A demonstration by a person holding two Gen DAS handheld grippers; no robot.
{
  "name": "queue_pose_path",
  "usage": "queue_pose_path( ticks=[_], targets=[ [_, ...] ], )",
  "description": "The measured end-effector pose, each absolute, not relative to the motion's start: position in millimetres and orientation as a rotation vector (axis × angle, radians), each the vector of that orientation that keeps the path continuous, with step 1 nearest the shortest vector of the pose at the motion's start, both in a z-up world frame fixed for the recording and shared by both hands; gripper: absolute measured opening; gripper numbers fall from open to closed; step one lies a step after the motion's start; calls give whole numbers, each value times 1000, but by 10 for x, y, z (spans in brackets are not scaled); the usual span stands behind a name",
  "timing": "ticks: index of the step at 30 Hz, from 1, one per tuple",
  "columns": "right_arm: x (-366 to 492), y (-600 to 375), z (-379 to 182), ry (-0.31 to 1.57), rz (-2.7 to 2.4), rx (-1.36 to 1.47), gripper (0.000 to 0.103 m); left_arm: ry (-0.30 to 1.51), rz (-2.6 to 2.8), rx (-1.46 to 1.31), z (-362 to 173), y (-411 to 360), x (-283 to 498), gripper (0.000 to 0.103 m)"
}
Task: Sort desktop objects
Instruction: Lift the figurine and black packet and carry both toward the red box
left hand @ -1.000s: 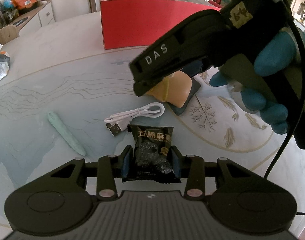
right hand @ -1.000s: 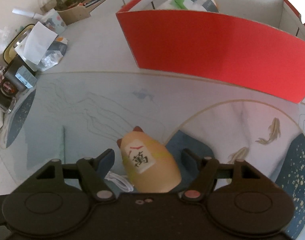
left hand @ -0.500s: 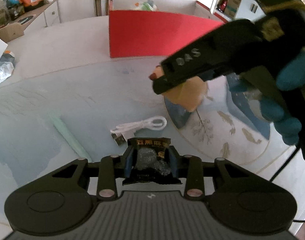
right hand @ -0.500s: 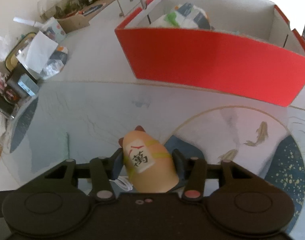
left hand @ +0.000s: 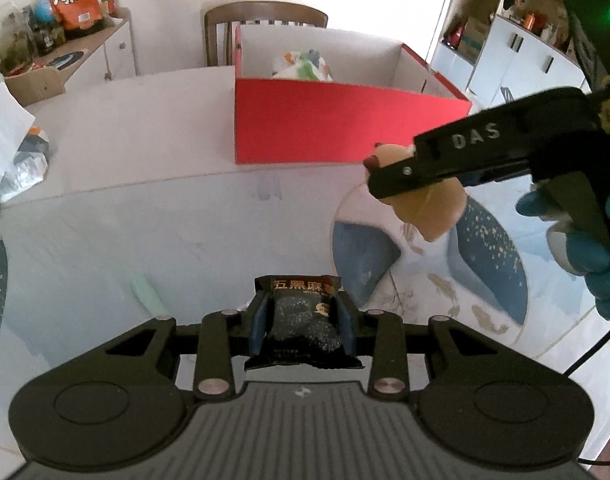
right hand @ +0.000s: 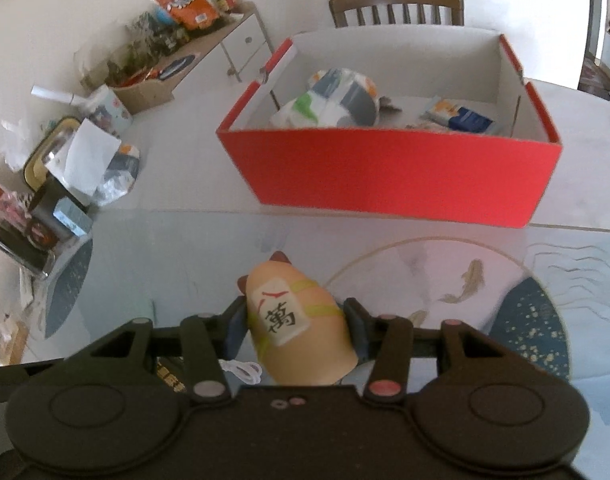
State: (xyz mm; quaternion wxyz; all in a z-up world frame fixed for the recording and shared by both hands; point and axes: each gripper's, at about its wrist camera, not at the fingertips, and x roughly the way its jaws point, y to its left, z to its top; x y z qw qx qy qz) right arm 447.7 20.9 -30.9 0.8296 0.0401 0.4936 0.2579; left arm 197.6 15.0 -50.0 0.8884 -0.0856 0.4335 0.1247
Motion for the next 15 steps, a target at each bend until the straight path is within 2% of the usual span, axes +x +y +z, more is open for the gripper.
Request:
queue_pose_path(
  ticks=[15],
  targets=[
    [4623,-68,63,999,540,124,50,831,266,-165,-74,160,2313,34]
  ],
)
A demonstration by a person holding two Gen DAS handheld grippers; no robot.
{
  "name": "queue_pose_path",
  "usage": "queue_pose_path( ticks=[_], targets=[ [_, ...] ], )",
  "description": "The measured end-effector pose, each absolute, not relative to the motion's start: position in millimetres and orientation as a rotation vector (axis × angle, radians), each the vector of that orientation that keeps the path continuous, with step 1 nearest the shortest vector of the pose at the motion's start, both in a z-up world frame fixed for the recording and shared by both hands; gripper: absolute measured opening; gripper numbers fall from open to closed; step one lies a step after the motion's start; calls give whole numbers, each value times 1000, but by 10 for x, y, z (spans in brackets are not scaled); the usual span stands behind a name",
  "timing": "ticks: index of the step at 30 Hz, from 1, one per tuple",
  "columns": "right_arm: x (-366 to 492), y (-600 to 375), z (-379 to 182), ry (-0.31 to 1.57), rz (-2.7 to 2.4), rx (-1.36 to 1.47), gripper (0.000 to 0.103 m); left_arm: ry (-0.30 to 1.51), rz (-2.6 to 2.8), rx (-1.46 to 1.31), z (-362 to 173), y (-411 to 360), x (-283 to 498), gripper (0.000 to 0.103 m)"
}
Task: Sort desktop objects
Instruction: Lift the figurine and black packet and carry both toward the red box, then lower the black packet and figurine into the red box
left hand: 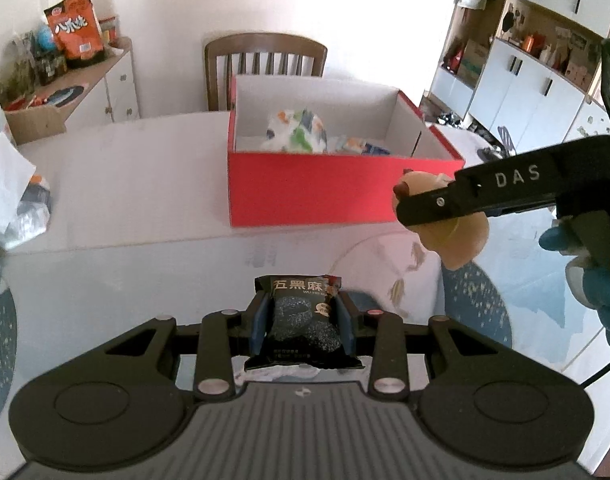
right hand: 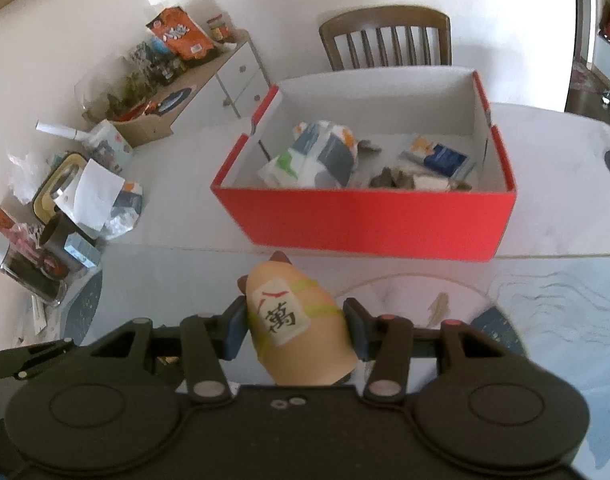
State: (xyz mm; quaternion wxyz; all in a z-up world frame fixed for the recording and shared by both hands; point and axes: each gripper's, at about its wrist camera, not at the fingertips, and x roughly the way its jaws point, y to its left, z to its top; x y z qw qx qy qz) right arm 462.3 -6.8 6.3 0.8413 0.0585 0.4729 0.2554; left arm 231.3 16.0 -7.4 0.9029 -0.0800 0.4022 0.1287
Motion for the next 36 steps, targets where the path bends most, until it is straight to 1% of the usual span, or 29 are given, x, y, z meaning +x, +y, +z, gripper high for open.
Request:
queue_pose_path(
  ticks=[16,36],
  targets=[
    [4967,-388,390,938,547,124,50,768,277,-133,288,129,2882,34],
    [5563,-591,518,886,541,118,50,757,267,-96,513,186,3610,34]
  ],
)
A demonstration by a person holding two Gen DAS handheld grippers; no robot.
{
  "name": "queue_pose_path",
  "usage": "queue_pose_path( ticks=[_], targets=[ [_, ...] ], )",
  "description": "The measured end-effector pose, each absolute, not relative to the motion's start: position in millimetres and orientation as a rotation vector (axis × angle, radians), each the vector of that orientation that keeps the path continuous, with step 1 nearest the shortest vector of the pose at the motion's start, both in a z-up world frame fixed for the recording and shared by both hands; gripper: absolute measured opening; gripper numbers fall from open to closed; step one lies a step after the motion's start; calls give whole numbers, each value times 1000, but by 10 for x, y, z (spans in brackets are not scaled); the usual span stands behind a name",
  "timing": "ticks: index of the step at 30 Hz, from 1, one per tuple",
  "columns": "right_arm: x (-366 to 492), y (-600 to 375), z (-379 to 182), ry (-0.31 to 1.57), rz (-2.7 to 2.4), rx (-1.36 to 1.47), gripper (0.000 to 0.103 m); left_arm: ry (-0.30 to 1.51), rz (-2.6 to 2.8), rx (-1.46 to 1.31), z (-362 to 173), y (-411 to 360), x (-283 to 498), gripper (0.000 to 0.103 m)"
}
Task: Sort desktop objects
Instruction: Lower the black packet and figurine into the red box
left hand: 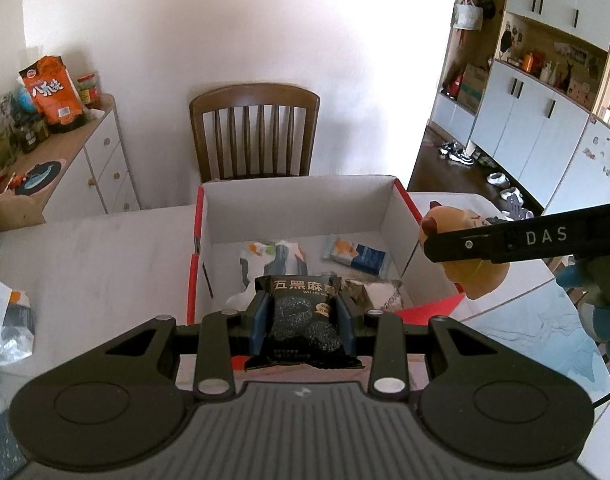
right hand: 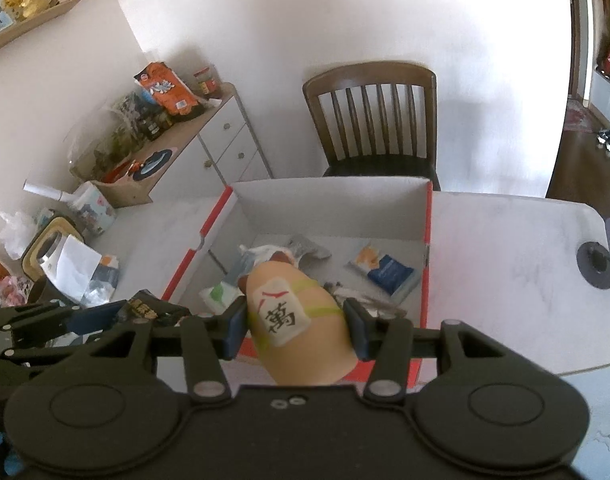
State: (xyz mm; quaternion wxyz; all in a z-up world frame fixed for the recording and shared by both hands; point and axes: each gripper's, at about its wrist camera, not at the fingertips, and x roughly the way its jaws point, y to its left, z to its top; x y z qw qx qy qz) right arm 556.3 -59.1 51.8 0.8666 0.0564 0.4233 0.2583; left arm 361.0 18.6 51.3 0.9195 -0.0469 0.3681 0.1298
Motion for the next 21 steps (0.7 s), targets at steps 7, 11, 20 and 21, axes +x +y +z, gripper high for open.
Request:
queue_pose_path(
  ticks=[7,11,20,21],
  targets=[
    [5754,-586,488,882,536,124,50,764,272,-87,491,253,3760,34],
    [5852,-559,435,888,531,123,50,764,280,-84,484,330,3864,34],
    [6084,-489,283,912,519,109,50,761,275,-74,521,596,4245,34],
    [6113,-477,264,914,516,107,50,763,271,-74,506,619,4292,34]
  ],
)
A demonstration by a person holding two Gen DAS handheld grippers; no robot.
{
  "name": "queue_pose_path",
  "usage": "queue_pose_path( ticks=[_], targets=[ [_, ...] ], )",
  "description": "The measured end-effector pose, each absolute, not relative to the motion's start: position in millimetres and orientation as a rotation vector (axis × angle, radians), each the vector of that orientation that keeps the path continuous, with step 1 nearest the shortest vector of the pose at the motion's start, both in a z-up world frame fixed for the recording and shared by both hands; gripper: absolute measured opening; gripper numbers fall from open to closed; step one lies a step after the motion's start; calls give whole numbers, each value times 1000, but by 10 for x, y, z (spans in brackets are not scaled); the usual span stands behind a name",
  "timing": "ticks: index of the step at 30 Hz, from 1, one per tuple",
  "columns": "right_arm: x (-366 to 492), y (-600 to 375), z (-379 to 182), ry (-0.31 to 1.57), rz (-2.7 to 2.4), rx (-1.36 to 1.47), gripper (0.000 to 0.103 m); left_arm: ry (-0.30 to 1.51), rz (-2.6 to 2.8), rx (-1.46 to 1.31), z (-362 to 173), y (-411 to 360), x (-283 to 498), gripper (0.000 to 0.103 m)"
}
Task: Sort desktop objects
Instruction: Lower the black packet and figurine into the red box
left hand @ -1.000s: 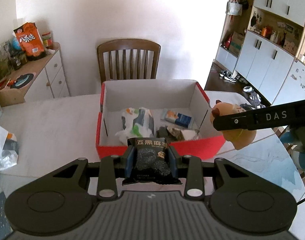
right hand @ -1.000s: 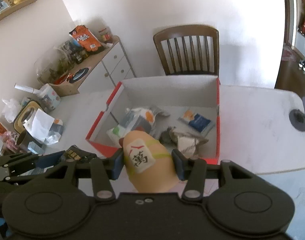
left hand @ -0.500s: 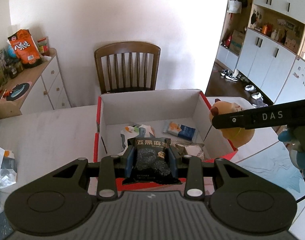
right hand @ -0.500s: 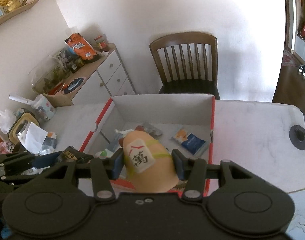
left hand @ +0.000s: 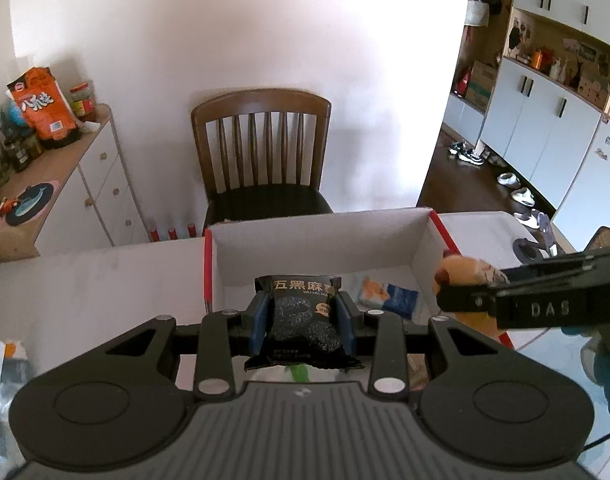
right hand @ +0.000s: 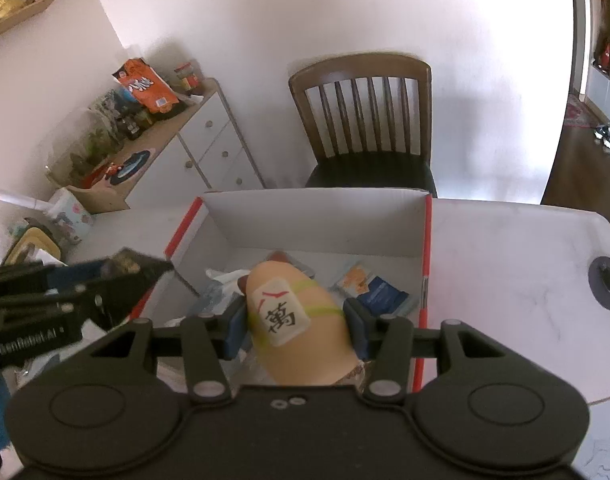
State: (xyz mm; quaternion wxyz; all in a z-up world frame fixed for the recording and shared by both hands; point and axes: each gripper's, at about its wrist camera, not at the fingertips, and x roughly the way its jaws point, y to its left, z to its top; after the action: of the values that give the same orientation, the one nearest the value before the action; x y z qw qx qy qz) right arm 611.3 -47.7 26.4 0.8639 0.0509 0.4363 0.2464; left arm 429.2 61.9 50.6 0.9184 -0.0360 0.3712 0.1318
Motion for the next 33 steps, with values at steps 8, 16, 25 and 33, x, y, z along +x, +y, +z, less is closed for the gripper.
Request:
queue_pose_path(
  ticks=[8,16,25,33],
  targets=[
    [6338,-387,82,938,490,85,50,803,236,-74,313,851,4692,34],
    [6522,-277,-128,959,471,47,50,860,234,-85,112,1071,5038,34],
    [6676,-97,-328,981,443,-5,50,922,230,-54,-107,1113,5283,34],
    [6777,17,-474,1014,437,-42,50,949,251,-48,-280,1165,5409,35]
  ],
)
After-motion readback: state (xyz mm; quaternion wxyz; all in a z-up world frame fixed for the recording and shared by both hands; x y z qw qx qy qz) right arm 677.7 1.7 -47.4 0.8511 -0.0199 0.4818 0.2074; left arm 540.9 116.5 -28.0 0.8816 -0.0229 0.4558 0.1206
